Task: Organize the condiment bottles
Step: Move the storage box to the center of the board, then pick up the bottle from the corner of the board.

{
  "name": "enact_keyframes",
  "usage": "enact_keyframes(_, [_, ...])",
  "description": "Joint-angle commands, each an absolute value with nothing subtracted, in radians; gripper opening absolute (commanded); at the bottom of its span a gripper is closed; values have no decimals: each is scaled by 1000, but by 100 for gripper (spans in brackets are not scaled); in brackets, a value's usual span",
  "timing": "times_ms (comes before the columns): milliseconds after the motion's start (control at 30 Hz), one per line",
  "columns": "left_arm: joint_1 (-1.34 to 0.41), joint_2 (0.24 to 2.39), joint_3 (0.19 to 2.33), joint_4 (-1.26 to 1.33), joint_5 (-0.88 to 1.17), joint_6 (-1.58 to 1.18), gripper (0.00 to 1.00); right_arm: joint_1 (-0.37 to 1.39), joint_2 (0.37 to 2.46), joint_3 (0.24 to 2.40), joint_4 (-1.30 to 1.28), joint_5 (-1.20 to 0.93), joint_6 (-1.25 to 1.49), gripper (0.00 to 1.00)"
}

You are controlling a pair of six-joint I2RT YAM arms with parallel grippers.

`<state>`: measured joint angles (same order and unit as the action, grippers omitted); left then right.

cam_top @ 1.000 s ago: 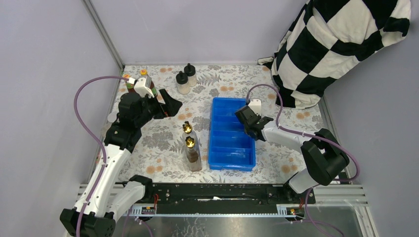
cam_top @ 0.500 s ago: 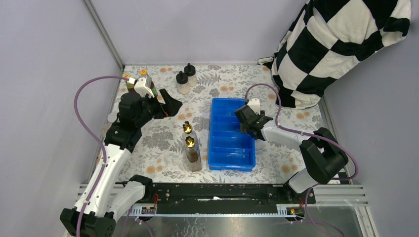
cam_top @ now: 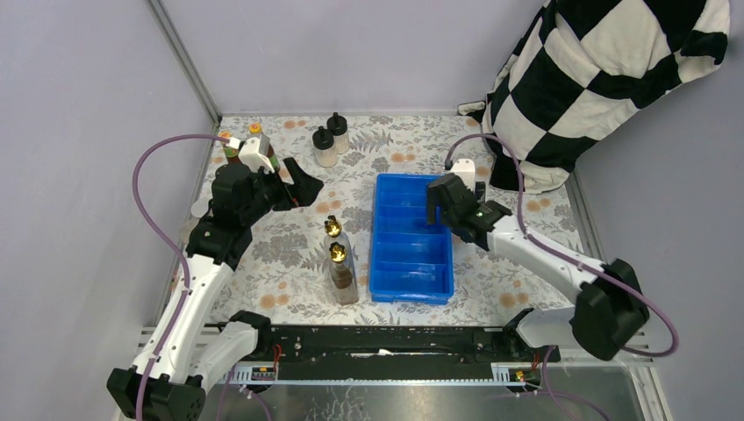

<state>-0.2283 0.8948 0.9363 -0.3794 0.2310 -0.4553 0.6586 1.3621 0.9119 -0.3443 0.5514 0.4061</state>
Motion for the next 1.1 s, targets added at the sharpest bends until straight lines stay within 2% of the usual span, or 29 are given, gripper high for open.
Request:
enact_keyframes(0, [-230, 895, 955, -383, 210, -433, 99, 655, 1221, 1001, -462, 486, 370, 90])
enact_keyframes(133, [-230, 900, 976, -408, 188, -419, 99, 677, 1066, 969, -507, 355, 374, 89])
enact_keyframes(200, [-230, 906, 988, -421, 172, -412, 99, 753, 992, 922, -500, 335, 400, 87])
enact_keyframes(467, [-230, 923, 1037, -461, 152, -386, 99, 1299, 899, 720, -379, 685, 537, 87])
enact_keyframes(667, [-230, 901, 1059, -497, 136, -371, 99, 1603, 1075, 744, -261, 1004, 585, 86])
enact_keyframes(867, [-230, 884, 1055, -502, 161, -377, 99, 1720, 1301, 851, -268, 1289, 757, 84])
enact_keyframes(1067, [-230, 870, 1047, -504, 181, -382, 99, 1761, 1442, 939, -237, 1409, 862, 83])
